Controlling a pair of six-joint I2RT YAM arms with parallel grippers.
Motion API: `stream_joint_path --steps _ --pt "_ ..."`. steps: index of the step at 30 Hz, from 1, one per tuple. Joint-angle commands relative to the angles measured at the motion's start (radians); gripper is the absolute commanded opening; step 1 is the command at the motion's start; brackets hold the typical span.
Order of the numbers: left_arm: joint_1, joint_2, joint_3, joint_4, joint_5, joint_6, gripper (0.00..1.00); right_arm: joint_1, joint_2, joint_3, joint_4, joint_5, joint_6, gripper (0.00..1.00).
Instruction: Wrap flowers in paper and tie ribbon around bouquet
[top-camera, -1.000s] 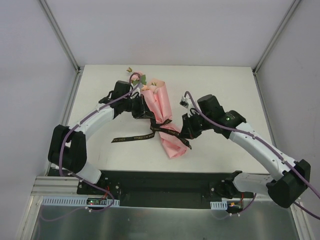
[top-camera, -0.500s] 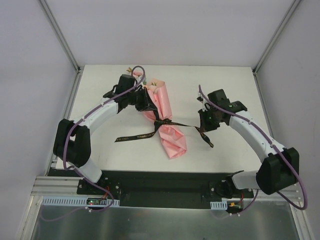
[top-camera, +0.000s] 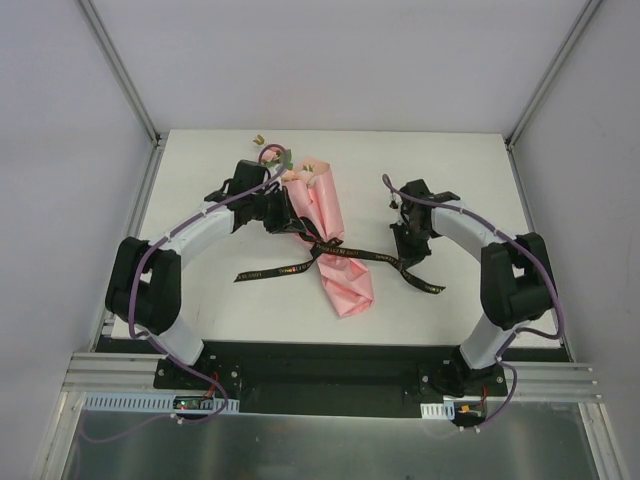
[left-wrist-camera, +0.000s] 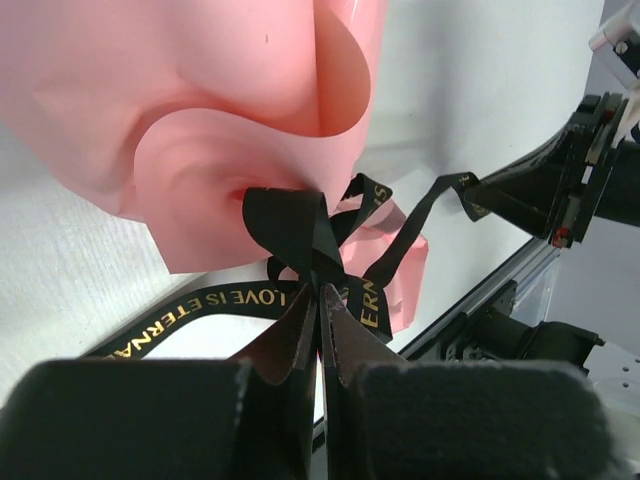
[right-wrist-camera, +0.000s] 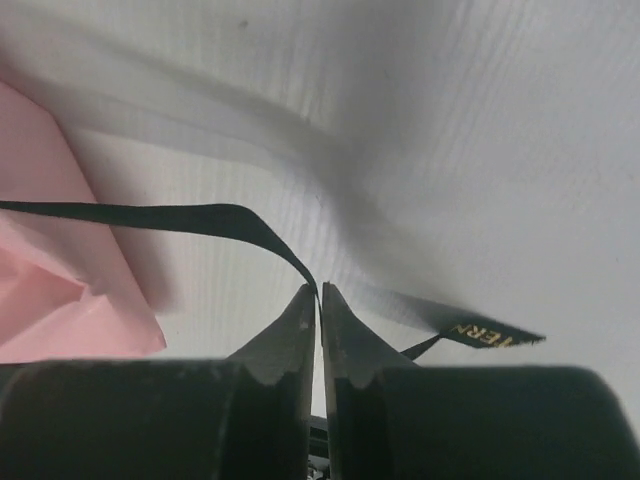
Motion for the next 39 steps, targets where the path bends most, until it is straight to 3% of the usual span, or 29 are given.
stream_joint_path --steps 1,6,10,14,25,28,34,37,39 --pt "0.003 -0.061 -0.017 0.0 0.015 0.041 0.0 -0.001 0.021 0.07 0.032 -0.149 -0.018 0.15" --pt "0.003 -0.071 -0.03 0.0 0.032 0.038 0.0 0.045 -0.107 0.072 0.124 -0.263 -0.093 0.44" --pt "0.003 -0.09 -0.037 0.0 0.041 0.043 0.0 0.092 -0.079 0.095 0.23 -0.429 -0.157 0.49" --pt "0.003 -0.114 -0.045 0.0 0.046 0.047 0.0 0.146 -0.005 0.147 0.258 -0.43 -0.225 0.5" --pt "0.003 -0.121 -0.051 -0.016 0.087 0.056 0.0 0.138 0.086 0.181 0.284 -0.532 -0.44 0.54" --pt "0.003 -0.12 -0.05 -0.017 0.098 0.055 0.0 0.138 0.133 0.199 0.284 -0.562 -0.44 0.68" --pt "0.003 -0.137 -0.056 -0.026 0.1 0.061 0.0 0.157 0.162 0.207 0.296 -0.539 -0.449 0.63" --pt "0.002 -0.144 -0.062 -0.03 0.095 0.064 0.0 0.167 0.143 0.19 0.316 -0.522 -0.44 0.56" --pt "0.001 -0.15 -0.069 -0.033 0.091 0.07 0.0 0.177 0.129 0.184 0.319 -0.505 -0.43 0.45"
